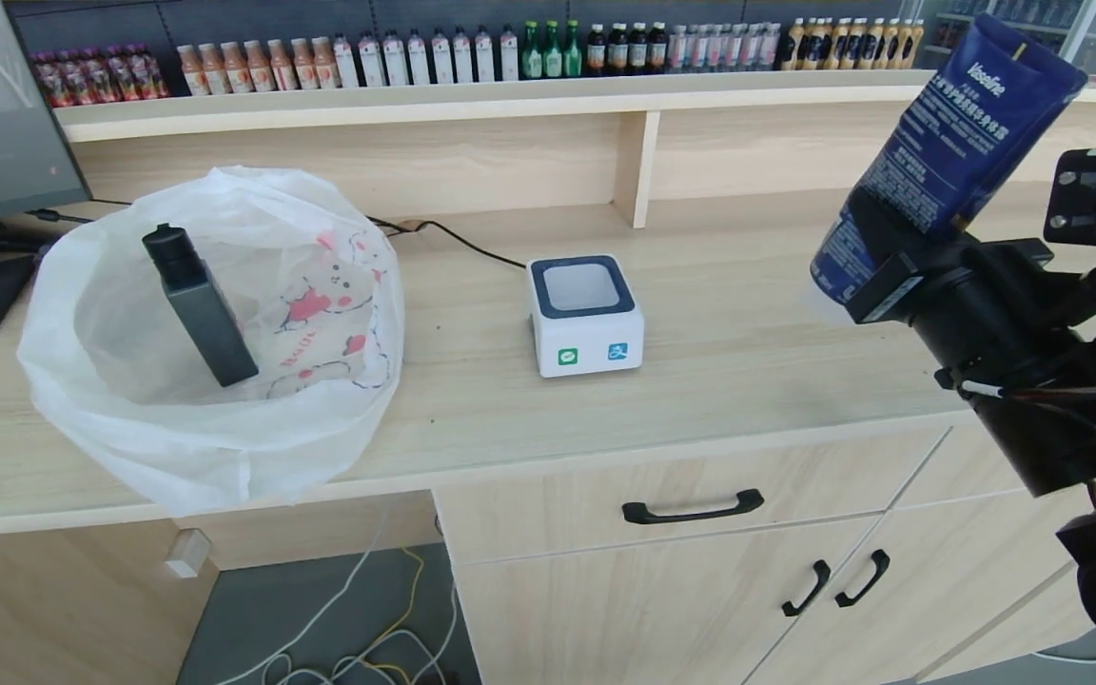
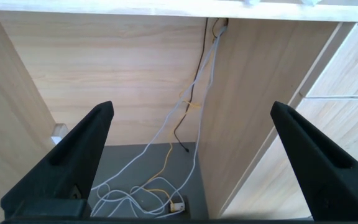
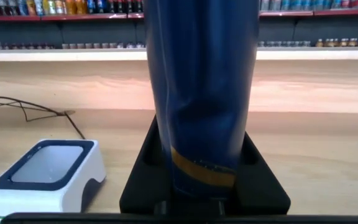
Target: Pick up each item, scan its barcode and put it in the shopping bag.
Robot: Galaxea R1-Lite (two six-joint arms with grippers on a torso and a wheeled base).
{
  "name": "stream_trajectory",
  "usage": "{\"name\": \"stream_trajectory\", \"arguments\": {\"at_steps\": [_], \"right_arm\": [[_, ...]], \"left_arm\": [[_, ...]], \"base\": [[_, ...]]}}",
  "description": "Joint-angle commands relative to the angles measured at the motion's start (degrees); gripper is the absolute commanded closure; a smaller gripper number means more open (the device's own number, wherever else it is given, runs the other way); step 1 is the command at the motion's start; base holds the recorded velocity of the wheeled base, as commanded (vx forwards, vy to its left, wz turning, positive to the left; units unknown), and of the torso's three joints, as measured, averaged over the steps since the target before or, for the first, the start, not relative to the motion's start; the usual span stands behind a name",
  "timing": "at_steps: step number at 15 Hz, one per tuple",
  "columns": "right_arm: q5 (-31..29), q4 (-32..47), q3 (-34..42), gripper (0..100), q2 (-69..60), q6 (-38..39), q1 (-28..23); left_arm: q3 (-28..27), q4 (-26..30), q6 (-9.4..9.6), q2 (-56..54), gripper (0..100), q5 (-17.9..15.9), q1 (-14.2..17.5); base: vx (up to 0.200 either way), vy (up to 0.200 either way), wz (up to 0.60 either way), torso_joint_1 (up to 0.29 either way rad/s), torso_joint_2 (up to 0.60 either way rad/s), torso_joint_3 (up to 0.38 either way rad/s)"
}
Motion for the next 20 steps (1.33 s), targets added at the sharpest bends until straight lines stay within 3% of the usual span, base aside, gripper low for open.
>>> {"name": "stream_trajectory", "arguments": {"at_steps": [1,6,13,15,18,20], "right_arm": [[-0.1,-0.1,-0.4,100,0.0,0.0,-0.1],[-0.1,-0.1,-0.5,100,0.3,0.0,0.5],[1.3,-0.1,2.3,100,2.7,2.3,-0.1],[4.6,-0.1,2.0,100,2.8,0.0,-2.3],[17.4,-0.1,-2.1,100,6.0,-8.3,-8.5],[20.2,-0.1,-5.6,100,8.2,-11.0,-9.5]], "left_arm": [[0.0,0.0,-0.01,0.0,0,0.0,0.1],[0.0,0.0,0.07,0.0,0,0.0,0.1],[0.0,0.0,0.16,0.0,0,0.0,0.0],[0.0,0.0,0.16,0.0,0,0.0,0.0],[0.0,0.0,0.07,0.0,0,0.0,0.1],[0.0,0.0,0.16,0.0,0,0.0,0.0]], "base": [[0.0,0.2,0.0,-0.012,0.0,0.007],[0.0,0.2,0.0,0.0,0.0,0.006],[0.0,0.0,0.0,0.0,0.0,0.0],[0.0,0.0,0.0,0.0,0.0,0.0],[0.0,0.0,0.0,0.0,0.0,0.0],[0.0,0.0,0.0,0.0,0.0,0.0]]}}
